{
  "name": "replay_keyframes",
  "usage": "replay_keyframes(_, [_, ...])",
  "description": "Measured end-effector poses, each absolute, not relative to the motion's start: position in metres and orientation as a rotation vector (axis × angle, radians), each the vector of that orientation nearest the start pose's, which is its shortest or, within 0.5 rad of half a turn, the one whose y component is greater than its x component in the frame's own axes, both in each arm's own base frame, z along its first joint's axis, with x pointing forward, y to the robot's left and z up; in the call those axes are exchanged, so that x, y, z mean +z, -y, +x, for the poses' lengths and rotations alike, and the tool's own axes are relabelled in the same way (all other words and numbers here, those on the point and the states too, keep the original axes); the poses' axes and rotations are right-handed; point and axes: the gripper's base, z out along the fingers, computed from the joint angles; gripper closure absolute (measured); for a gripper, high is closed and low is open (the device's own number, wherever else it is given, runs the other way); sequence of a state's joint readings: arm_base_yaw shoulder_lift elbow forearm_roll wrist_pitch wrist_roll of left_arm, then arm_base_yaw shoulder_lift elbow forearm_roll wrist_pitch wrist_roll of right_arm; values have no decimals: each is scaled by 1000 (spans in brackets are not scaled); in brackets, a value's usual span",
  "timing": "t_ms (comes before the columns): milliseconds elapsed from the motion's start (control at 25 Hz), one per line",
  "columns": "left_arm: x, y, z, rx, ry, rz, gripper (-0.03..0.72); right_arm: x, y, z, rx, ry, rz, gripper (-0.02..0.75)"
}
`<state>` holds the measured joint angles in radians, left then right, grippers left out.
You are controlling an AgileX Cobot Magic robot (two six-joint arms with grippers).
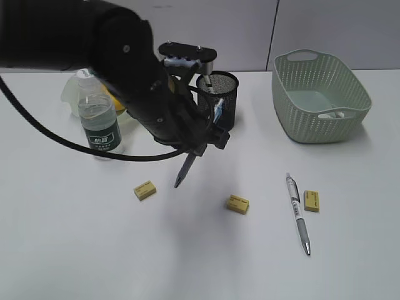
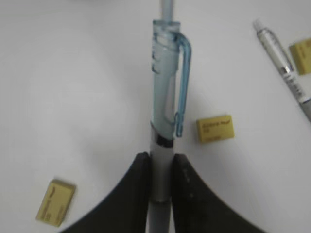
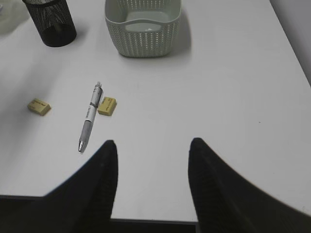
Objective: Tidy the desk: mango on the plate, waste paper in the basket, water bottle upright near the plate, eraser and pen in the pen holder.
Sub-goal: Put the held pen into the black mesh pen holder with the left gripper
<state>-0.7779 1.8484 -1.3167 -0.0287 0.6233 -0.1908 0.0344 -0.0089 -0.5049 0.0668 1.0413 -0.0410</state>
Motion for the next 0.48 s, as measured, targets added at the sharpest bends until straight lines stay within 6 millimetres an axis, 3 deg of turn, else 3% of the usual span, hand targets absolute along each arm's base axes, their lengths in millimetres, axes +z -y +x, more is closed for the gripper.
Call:
replay_keyframes(200, [224,268,271,-481,-2344,666,589,280,-5,-6,76,-2009,-78,353])
replay_keyframes(480, [240,271,285,-592,-2071,560,589,280,-5,-6,76,-2009,-78,353])
